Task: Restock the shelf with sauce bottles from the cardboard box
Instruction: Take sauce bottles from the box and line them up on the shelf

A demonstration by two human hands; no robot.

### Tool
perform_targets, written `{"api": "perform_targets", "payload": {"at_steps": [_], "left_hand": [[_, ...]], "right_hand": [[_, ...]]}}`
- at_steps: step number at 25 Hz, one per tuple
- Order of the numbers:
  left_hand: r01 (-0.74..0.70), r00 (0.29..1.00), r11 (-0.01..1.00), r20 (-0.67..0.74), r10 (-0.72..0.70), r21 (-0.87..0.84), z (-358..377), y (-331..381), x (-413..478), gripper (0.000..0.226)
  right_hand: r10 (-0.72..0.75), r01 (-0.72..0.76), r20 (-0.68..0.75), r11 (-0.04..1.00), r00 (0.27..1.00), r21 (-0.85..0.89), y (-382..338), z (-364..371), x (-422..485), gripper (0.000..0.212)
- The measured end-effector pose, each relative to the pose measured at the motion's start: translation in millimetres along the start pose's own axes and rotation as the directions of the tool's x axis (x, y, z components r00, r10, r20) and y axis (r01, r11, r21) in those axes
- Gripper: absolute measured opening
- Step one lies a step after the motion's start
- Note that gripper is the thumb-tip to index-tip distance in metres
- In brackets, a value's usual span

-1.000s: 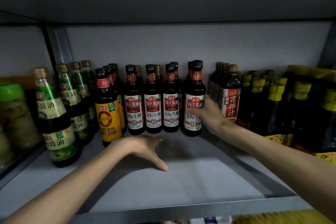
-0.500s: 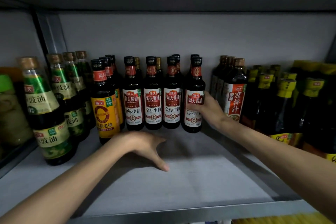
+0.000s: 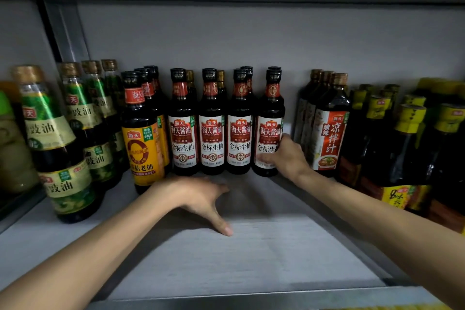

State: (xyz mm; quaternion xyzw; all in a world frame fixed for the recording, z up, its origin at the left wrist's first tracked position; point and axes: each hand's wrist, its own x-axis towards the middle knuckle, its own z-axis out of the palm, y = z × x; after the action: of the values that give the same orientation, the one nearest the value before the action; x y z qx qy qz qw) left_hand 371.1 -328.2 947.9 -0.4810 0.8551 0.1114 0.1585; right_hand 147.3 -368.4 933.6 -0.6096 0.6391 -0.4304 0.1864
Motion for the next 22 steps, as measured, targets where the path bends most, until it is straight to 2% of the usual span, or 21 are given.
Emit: {"api": "perform_targets", "payload": {"at_steps": [22], "left_hand": [[0.007,1.000,0.999,0.014,-0.006,-0.045,3.8,-4.1,2.1,0.114]], "right_hand": [[-0.034,0.034,0.021,0.999,0.999,-0.006,-3.0,3.7,7.0,0.057]]}}
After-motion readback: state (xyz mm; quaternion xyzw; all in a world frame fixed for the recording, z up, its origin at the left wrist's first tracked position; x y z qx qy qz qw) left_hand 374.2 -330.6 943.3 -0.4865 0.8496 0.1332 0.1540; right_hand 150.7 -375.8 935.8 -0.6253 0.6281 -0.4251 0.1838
